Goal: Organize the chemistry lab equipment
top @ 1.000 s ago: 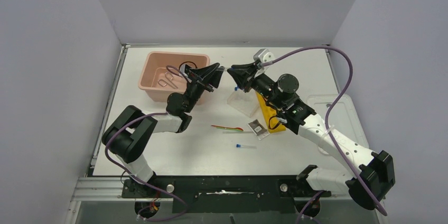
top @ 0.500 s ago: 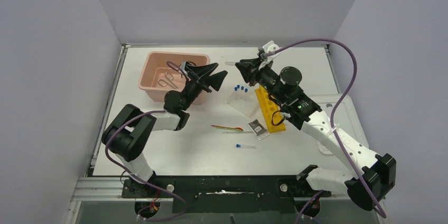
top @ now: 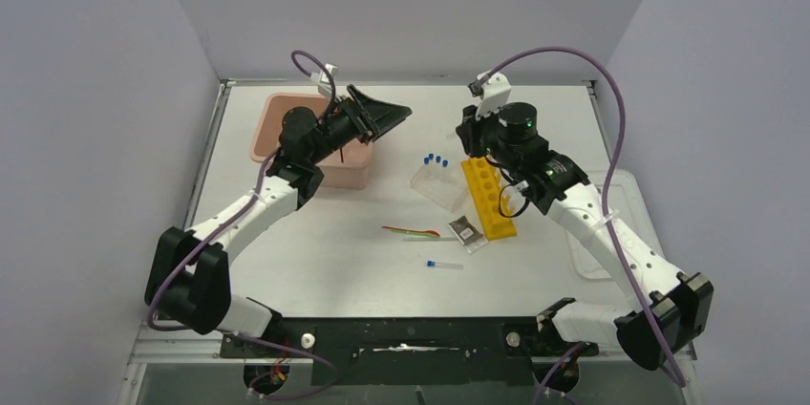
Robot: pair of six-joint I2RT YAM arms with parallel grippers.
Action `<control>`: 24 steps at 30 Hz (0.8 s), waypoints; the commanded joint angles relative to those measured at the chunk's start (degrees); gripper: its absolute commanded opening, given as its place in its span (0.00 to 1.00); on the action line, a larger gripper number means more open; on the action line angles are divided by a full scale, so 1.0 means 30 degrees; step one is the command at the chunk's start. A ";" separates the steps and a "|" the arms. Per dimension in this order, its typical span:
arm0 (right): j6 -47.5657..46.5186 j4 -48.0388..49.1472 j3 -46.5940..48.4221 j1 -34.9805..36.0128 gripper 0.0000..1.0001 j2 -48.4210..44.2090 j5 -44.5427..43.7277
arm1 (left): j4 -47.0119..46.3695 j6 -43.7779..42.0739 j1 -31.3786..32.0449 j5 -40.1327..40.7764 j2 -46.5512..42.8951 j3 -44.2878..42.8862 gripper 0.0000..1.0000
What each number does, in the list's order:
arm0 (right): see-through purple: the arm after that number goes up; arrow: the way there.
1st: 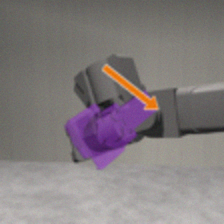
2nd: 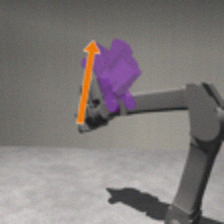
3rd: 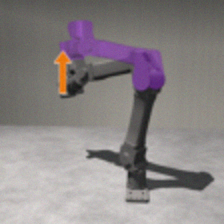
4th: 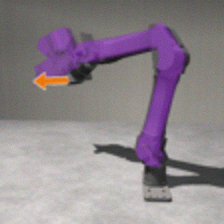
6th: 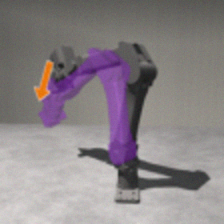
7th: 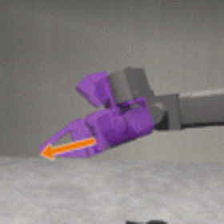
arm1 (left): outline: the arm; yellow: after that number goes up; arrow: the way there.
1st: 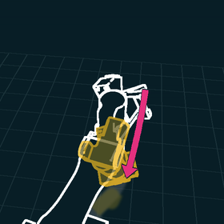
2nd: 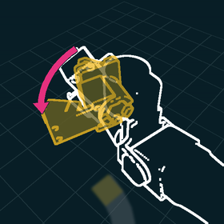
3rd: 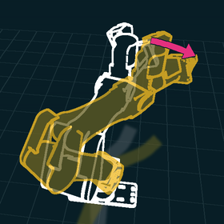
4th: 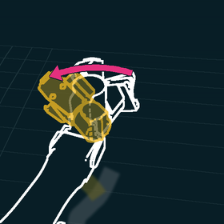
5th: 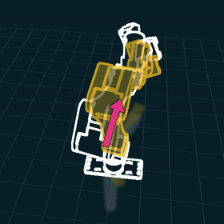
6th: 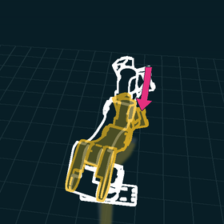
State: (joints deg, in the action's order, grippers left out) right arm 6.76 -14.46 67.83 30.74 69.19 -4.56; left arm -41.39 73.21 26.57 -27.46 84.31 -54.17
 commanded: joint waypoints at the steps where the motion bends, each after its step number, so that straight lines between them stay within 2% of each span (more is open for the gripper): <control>1: 0.0435 -0.2458 0.0668 0.0008 0.00 0.1367 -0.0140 | 0.8260 -0.7383 -0.0657 0.0058 -0.1751 -0.2182 0.60; 2: 0.0473 -0.2774 0.0766 -0.0034 0.00 0.1803 -0.0186 | 0.9115 -0.7383 -0.0756 0.0058 -0.1926 -0.2387 0.60; 3: 0.0477 -0.3150 0.0958 -0.0028 0.00 0.2274 -0.0174 | 0.9933 -0.8316 -0.0808 0.1181 -0.2068 -0.2556 0.60; 7: 0.0729 -0.3446 0.1020 -0.0050 0.00 0.3746 -0.0559 | 1.2209 -0.8316 -0.1019 0.1181 -0.2380 -0.2989 0.60; 11: 0.0559 -0.3334 0.1083 -0.0247 0.00 0.4627 -0.0369 | 1.2473 -0.8316 -0.1478 0.1181 -0.2204 -0.2987 0.60; 12: 0.0431 -0.3366 0.1207 -0.0322 0.00 0.5011 -0.0229 | 1.2290 -1.3307 -0.1613 0.3568 -0.2143 -0.2891 0.60; 13: 0.0414 -0.3440 0.1321 -0.0430 0.00 0.5268 -0.0102 | 1.2058 -1.3993 -0.1670 0.3820 -0.2055 -0.2802 0.60; 24: 0.0025 -0.1621 0.1134 -0.1110 0.00 0.6965 0.0028 | 1.0950 -1.3798 -0.1795 0.3207 -0.1156 -0.2333 0.60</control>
State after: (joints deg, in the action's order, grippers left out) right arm 7.88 -24.64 69.84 28.03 90.04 -4.80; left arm -5.37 34.26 21.28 -18.33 80.60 -60.75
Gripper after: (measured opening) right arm 0.174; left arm 0.604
